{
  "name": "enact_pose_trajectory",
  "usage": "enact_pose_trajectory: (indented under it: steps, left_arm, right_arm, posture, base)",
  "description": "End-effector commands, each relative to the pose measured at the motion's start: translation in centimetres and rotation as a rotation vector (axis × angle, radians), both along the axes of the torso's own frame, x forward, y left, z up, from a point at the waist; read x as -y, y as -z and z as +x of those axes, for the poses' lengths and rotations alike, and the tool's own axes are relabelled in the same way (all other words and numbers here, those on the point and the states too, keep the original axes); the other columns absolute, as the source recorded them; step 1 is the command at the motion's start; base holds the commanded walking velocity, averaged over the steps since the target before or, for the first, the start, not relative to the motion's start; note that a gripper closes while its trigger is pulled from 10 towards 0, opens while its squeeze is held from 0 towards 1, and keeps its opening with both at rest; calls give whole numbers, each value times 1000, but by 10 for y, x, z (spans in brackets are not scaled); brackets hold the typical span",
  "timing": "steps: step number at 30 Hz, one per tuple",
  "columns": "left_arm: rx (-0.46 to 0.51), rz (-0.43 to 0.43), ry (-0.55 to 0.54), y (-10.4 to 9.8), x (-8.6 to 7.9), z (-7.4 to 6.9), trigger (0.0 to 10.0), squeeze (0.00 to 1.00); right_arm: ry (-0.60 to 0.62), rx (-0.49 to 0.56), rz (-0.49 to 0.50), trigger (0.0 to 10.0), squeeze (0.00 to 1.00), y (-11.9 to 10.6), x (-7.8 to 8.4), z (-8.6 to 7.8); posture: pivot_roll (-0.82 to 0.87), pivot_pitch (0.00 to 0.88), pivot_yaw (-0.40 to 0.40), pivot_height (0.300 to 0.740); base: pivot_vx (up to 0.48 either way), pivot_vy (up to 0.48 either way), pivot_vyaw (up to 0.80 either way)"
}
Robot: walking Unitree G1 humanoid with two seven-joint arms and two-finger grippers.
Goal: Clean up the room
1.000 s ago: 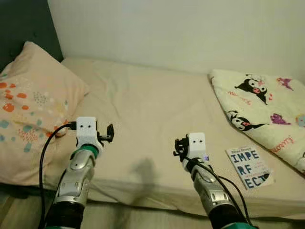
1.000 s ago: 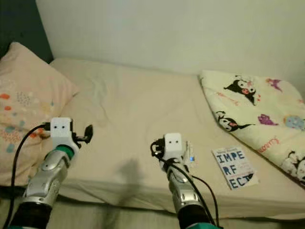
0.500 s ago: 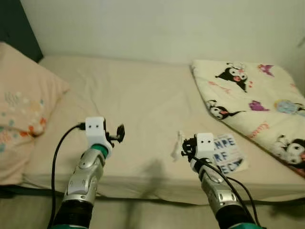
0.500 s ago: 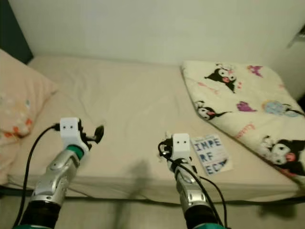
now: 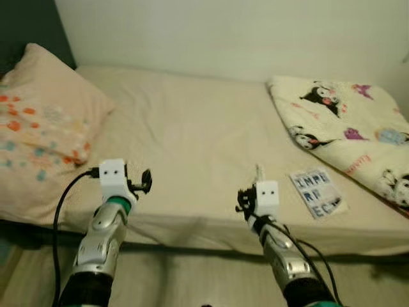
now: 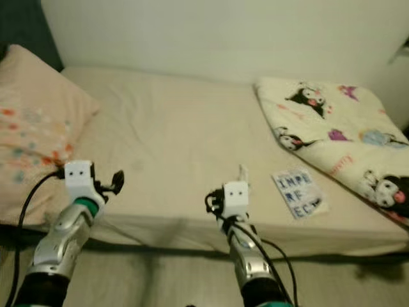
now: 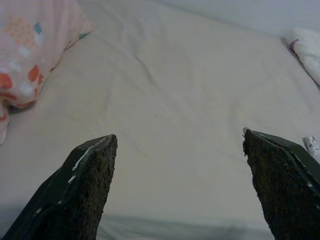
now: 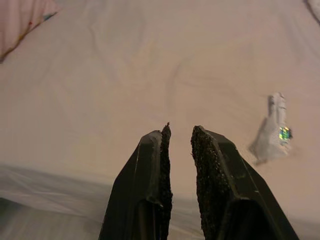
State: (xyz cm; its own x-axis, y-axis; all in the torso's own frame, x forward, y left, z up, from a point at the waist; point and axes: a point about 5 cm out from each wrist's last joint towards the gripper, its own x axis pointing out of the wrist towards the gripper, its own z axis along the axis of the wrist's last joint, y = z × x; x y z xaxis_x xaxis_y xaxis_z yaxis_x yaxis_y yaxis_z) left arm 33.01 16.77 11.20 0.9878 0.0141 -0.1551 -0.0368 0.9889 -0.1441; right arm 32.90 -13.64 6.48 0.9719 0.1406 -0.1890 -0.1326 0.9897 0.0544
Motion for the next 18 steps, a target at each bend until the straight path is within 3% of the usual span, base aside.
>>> enact_pose_trajectory:
  steps: [1, 3, 18]
  left_arm:
    - [-13, 1, 20, 2, 5, -1, 10000, 0]
    - [-11, 2, 21, 2, 5, -1, 10000, 0]
    - [-61, 64, 96, 21, 14, -7, 10000, 0]
  right_arm:
    - [13, -20, -4, 10000, 0, 4, 6, -3]
    - [12, -19, -4, 10000, 0, 4, 6, -2]
    - [49, -45, -2, 10000, 0, 11, 11, -5]
  posture:
    - [121, 44, -55, 740]
    - [121, 44, -55, 740]
    - [99, 0, -22, 740]
  base:
    - [0, 480, 0]
    - [0, 480, 0]
    - [0, 0, 0]
